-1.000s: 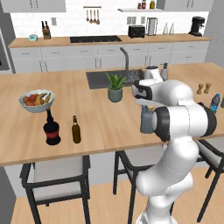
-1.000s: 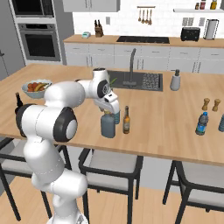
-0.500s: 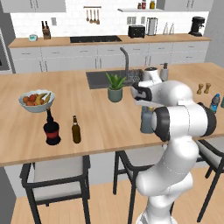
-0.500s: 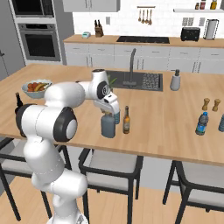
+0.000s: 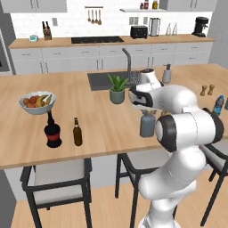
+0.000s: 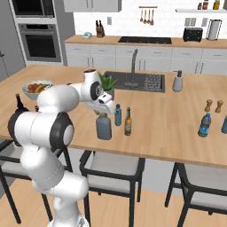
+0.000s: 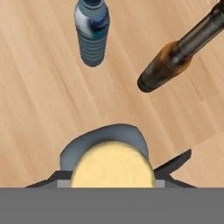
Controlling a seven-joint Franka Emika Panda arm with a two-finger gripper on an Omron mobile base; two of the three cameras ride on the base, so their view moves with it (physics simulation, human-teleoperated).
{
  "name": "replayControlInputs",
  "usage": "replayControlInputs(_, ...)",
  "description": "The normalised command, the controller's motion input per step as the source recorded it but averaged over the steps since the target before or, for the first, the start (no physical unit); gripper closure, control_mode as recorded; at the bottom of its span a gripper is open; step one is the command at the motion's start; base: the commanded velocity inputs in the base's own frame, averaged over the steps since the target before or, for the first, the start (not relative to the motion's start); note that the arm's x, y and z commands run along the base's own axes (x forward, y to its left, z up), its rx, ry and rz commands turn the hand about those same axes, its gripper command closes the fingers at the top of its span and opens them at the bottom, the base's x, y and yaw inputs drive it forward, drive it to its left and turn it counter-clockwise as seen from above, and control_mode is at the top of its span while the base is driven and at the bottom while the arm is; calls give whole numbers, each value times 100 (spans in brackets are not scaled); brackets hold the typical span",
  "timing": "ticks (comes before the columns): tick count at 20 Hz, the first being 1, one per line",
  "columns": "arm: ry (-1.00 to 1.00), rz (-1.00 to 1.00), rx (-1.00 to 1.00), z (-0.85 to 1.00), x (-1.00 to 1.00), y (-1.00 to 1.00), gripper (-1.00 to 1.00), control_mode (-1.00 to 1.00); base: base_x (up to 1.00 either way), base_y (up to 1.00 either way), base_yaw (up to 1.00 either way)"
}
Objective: Move the plastic bottles in the middle to the plastics group, and the glass bottles in the middle to the glass group.
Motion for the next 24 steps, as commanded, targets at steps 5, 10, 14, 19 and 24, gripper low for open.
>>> replayControlInputs(5, -4, 9, -3, 17, -28, 81, 100, -100, 0, 0, 0)
replayControlInputs(10, -7, 0, -4, 6, 6, 80, 100, -100, 0, 0, 0)
replayControlInputs(14, -1, 0, -1, 0, 27, 73, 100, -100, 0, 0, 0)
replayControlInputs(19, 0, 0, 0, 0, 26, 72, 100, -100, 0, 0, 0)
replayControlInputs(24, 0, 0, 0, 2, 17, 70, 100, -100, 0, 0, 0)
